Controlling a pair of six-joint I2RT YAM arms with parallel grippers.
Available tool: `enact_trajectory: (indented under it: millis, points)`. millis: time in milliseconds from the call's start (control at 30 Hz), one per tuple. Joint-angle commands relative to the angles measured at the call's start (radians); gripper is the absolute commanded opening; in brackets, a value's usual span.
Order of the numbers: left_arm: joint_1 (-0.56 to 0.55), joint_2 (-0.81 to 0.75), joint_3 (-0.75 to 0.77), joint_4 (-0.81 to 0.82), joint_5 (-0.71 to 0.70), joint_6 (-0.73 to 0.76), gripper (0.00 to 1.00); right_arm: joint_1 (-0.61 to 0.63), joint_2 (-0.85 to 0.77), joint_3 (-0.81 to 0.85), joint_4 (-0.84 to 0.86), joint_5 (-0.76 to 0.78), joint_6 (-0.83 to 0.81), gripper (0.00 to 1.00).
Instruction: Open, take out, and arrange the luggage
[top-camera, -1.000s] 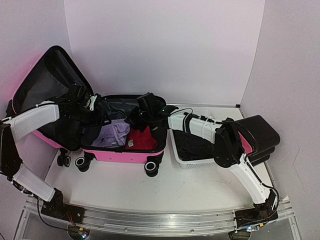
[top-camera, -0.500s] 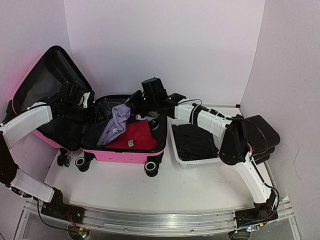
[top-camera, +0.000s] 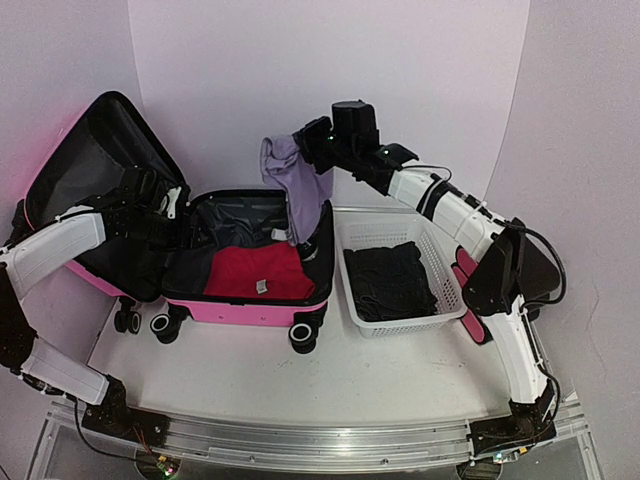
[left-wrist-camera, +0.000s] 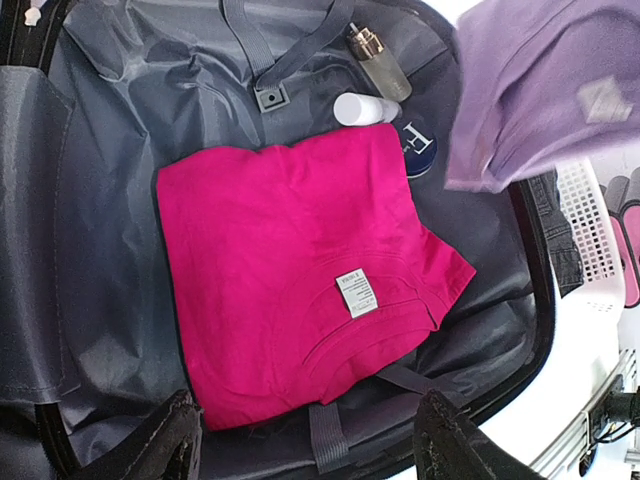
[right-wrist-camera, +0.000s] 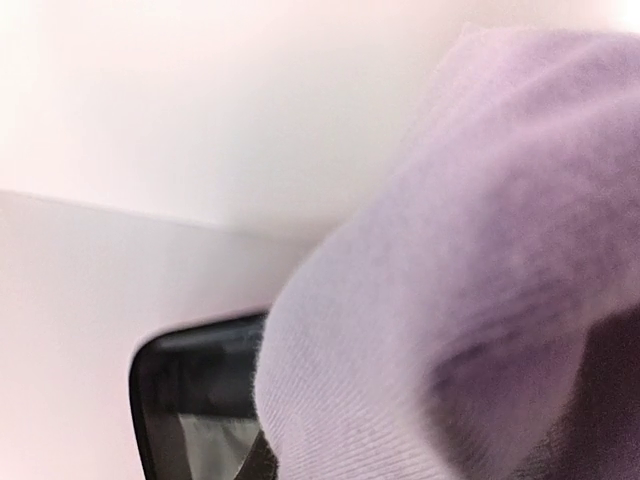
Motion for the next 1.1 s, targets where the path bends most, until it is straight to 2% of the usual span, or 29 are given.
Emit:
enact_trajectory:
  millis: [0, 567, 1067]
  points:
    - [0.004, -0.038, -0.009, 0.025, 0.026, -0.01, 0.73, -0.038, -0.078, 0.094, 0.087, 0.098, -0.059, 0.0]
    - [0.005, -0.04, -0.018, 0.039, 0.067, -0.018, 0.73, -0.186, -0.009, 0.162, 0.103, 0.303, -0.126, 0.0]
    - [0.003, -0.044, -0.022, 0.04, 0.087, -0.019, 0.73, -0.244, 0.003, 0.022, 0.099, 0.345, -0.04, 0.0]
